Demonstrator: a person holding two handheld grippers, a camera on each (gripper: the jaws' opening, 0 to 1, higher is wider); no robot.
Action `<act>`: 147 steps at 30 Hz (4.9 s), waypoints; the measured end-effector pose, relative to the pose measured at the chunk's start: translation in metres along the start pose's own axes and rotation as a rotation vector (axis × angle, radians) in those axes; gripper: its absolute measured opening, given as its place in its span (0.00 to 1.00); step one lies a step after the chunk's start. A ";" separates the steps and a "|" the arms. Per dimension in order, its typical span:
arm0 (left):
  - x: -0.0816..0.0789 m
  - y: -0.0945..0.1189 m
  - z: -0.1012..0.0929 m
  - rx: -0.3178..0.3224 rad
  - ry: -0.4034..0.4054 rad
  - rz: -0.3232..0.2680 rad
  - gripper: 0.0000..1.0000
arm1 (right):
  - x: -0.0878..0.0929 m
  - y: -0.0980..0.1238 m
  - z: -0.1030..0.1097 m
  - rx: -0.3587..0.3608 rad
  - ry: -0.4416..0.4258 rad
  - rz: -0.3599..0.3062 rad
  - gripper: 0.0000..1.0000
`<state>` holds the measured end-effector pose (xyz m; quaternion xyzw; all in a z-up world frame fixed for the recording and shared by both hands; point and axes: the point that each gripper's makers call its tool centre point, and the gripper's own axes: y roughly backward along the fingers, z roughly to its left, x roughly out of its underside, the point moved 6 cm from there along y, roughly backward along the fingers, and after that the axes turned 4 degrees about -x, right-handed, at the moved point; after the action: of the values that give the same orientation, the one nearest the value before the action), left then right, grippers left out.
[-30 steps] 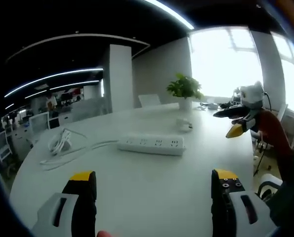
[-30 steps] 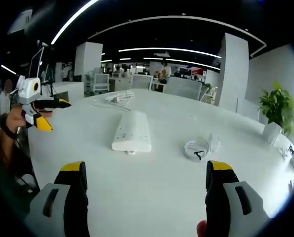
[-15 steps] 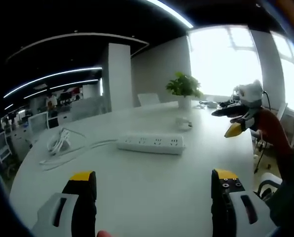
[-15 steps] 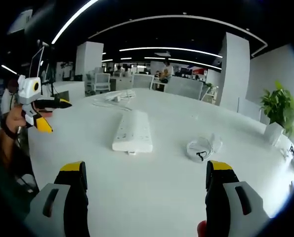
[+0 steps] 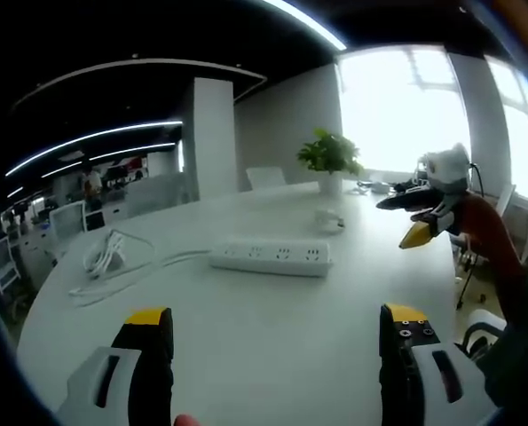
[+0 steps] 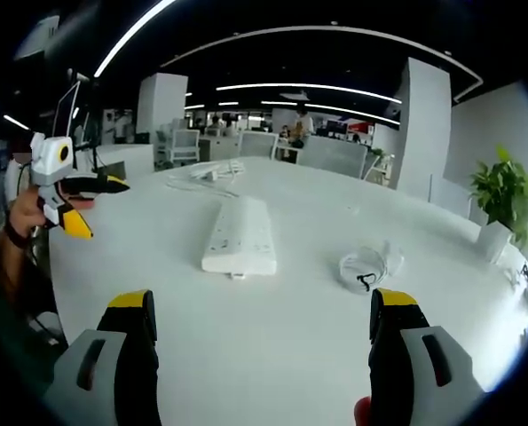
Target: Straighten the power strip on the desk, plug the charger into it
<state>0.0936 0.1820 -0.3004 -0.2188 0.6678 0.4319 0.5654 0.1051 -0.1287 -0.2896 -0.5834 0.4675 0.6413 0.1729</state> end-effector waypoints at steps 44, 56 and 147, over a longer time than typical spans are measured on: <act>0.008 0.000 0.004 0.008 0.000 0.023 1.00 | 0.000 -0.031 0.004 -0.045 0.008 0.032 1.00; 0.009 0.000 0.004 0.006 0.001 0.026 1.00 | 0.003 -0.039 0.003 -0.059 -0.004 0.039 1.00; 0.016 -0.006 0.001 0.033 -0.003 0.040 1.00 | -0.019 -0.094 0.009 -0.148 0.020 0.088 1.00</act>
<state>0.0948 0.1831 -0.3170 -0.1953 0.6783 0.4324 0.5610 0.1767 -0.0677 -0.3105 -0.5799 0.4455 0.6752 0.0963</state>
